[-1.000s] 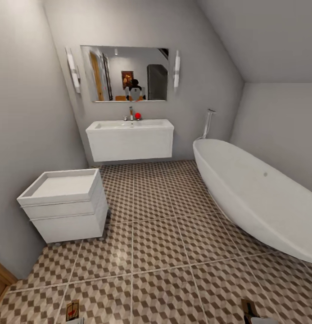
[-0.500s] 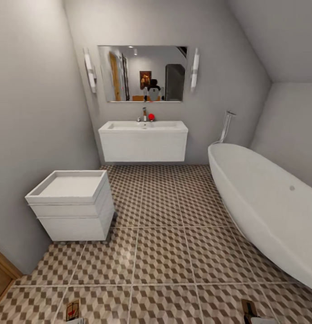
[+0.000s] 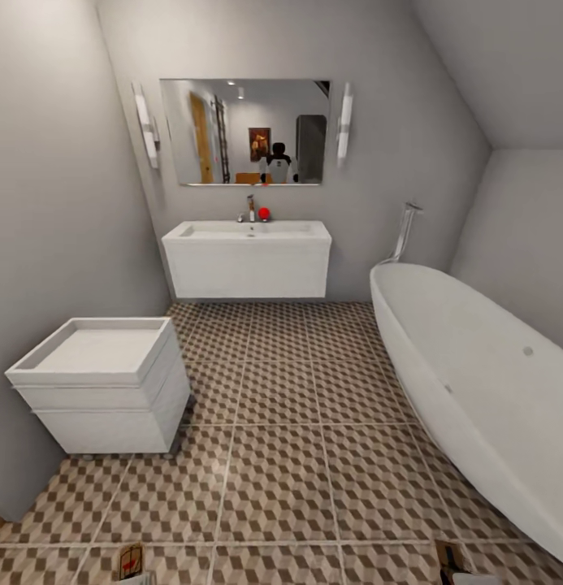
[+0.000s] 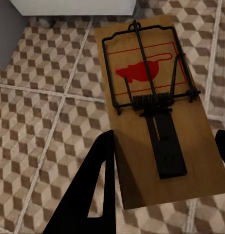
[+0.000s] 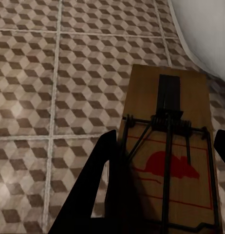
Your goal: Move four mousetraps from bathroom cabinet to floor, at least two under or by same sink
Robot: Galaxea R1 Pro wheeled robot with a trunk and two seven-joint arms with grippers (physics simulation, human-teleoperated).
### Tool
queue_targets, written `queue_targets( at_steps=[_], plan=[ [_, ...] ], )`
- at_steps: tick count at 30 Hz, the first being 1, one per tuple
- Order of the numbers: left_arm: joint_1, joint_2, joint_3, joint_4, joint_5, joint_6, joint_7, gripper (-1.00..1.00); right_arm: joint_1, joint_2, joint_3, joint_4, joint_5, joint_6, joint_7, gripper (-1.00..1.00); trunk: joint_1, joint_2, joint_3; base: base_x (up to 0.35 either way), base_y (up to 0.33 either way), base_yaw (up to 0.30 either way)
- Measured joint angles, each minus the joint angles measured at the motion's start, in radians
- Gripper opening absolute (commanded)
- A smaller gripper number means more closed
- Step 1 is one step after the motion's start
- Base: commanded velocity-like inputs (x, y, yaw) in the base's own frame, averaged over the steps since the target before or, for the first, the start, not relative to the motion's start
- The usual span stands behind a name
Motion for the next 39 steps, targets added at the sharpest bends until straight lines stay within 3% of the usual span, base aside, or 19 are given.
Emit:
queue_targets(
  at_steps=[11,39],
  plan=[
    [0.0,0.0,0.0,0.0,0.0,0.0,0.0,-1.0,0.0,0.0,0.0,0.0,0.0,0.0,0.0,-1.0,0.0,0.0,0.0,0.275,-0.133,0.0],
    [0.0,0.0,0.0,0.0,0.0,0.0,0.0,-1.0,0.0,0.0,0.0,0.0,0.002,0.0,0.0,-1.0,0.0,0.0,0.0,0.3,-0.003,0.0]
  ],
)
